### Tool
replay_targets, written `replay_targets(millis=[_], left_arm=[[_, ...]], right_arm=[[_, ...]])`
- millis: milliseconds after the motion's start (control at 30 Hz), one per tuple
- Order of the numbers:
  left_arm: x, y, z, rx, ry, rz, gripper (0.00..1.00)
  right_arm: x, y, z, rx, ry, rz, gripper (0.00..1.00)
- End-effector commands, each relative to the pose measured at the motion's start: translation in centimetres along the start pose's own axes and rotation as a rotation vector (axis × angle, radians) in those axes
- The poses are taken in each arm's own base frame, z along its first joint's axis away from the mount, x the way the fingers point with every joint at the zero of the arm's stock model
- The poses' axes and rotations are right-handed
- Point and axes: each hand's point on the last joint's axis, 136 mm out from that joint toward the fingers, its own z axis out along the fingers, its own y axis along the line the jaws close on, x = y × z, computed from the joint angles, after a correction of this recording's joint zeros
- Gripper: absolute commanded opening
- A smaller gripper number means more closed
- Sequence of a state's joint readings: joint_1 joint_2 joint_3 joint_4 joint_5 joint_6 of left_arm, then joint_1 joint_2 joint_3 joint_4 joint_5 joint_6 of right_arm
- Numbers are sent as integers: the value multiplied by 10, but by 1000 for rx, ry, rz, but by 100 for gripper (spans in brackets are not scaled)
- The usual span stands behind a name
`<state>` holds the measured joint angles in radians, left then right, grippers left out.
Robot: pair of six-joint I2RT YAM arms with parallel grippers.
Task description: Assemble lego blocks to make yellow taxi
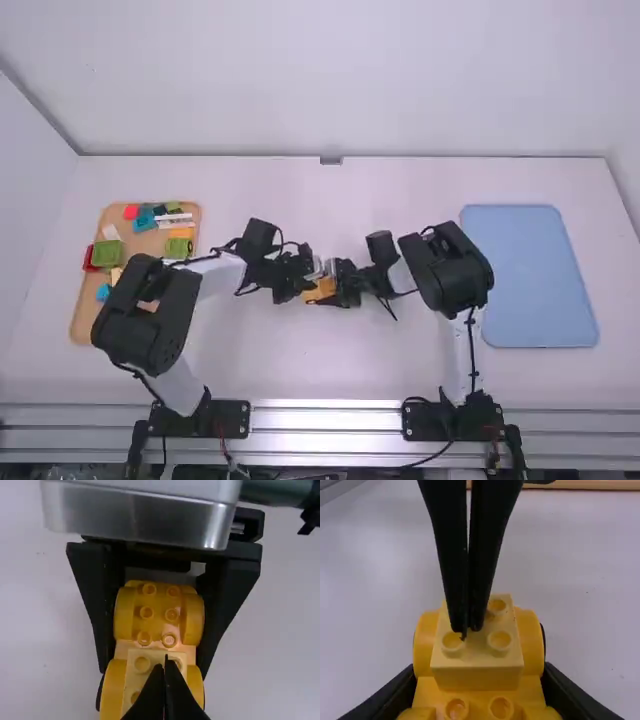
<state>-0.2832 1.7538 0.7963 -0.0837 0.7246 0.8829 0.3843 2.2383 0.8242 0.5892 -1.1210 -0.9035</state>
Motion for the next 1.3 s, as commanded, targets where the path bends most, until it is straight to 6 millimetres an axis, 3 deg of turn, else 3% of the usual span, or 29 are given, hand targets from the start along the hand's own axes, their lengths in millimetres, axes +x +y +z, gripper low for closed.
replay_targets(millis=[0,200,267,400,433,567,700,867,1000,1133,1267], left_arm=[[-11,1,-9,0,-29,5,2],[-43,12,-37,-98,-70,91,2],[-56,15,-54,-161,-77,124,2],[-78,16,-78,-252,-110,110,26],[-84,15,-87,-276,-121,97,99],[-93,17,-109,-361,-124,45,99],[-96,25,-131,-476,-128,-79,99],[-98,20,-147,-521,-145,-154,99],[-96,18,-157,-539,-161,-222,99],[-92,22,-165,-557,-180,-291,99],[-92,21,-164,-554,-177,-291,99]], right_arm=[[9,2,0,8,21,13,55],[10,2,0,8,24,16,56],[10,2,0,6,24,18,57],[9,2,0,8,23,15,62],[8,0,0,12,20,13,70],[2,-8,-2,38,2,60,92],[-1,-13,-10,55,12,97,98],[0,-14,-24,99,127,184,98],[-12,-4,-43,102,227,168,98],[-32,-3,-70,163,328,156,98],[-65,-10,-95,242,327,102,98]])
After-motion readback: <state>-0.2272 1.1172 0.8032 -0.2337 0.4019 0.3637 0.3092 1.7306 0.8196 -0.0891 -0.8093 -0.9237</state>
